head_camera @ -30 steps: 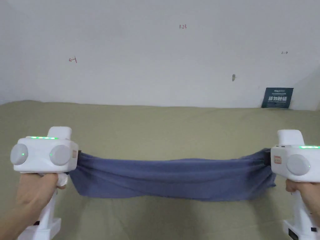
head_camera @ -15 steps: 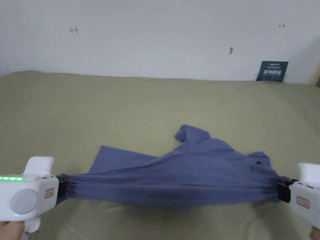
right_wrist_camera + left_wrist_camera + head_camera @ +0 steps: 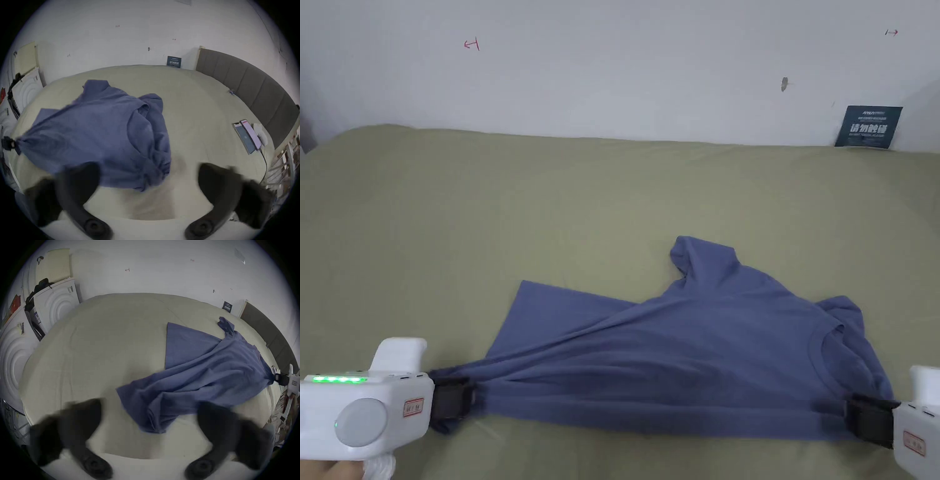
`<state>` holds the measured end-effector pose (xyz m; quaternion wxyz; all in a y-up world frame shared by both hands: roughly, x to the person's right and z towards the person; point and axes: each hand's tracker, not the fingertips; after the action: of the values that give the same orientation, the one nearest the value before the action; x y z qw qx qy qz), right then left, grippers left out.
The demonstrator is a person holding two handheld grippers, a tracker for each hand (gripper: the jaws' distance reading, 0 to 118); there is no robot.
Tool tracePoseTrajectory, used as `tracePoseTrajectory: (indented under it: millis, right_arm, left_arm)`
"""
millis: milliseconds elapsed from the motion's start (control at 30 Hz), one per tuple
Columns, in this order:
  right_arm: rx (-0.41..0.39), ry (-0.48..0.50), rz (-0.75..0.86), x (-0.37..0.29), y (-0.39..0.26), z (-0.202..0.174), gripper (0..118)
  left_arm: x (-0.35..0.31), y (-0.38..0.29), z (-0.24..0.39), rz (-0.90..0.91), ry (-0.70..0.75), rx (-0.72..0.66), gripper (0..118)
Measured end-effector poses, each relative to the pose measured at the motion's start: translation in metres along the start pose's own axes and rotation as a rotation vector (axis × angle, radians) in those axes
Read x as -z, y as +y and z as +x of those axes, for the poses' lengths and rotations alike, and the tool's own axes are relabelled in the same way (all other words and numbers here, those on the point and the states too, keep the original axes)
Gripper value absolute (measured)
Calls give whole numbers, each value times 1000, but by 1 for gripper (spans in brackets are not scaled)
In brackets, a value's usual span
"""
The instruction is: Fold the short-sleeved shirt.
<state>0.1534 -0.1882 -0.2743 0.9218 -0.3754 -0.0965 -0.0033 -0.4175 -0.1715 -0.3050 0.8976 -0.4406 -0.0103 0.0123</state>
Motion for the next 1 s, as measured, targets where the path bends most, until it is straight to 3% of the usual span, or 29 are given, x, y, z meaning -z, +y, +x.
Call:
tracePoseTrajectory:
  millis: [67, 133, 167, 200, 233, 267, 433, 700, 733, 767, 833, 900, 1000]
  right_arm:
    - [62, 86, 101, -17, 4, -6, 112]
    - [-7, 85, 91, -25, 7, -24, 109]
    - [-44, 79, 118, -32, 9, -34, 98]
    - [-86, 75, 135, -37, 7, -45, 74]
    - [-103, 88, 155, -41, 3, -56, 22]
    - [-122, 119, 165, -44, 0, -64, 1]
    - [-84, 252, 106, -52, -16, -103, 0]
    - [-90, 278, 105, -47, -20, -130, 0]
    - [-96, 279, 104, -47, -19, -132, 0]
    - [-98, 281, 103, -47, -18, -132, 0]
    - [-104, 285, 103, -47, -18, -132, 0]
    - [-115, 287, 101, -47, -17, -132, 0]
    - [-128, 280, 102, -48, -15, -129, 0]
  left_arm:
    - [-17, 1, 1, 79, 31, 6, 114]
    - [-32, -2, 0, 65, 49, -3, 109]
    - [-39, -4, 1, 76, 65, -11, 96]
    - [-46, -7, 1, 78, 67, -17, 69]
    - [-53, -10, 1, 81, 66, -21, 10]
    - [-46, -14, -9, 81, 73, -31, 0]
    - [-41, -31, -29, 25, 60, -87, 0]
    - [-21, 15, -33, 19, 24, -74, 0]
    - [-14, 22, -32, 9, 19, -70, 12]
    - [-6, 26, -31, -23, 11, -60, 39]
    - [16, 34, -33, -105, -13, -69, 118]
    - [34, 31, -26, -107, 51, -57, 117]
    - [51, 24, -22, -166, 66, -26, 94]
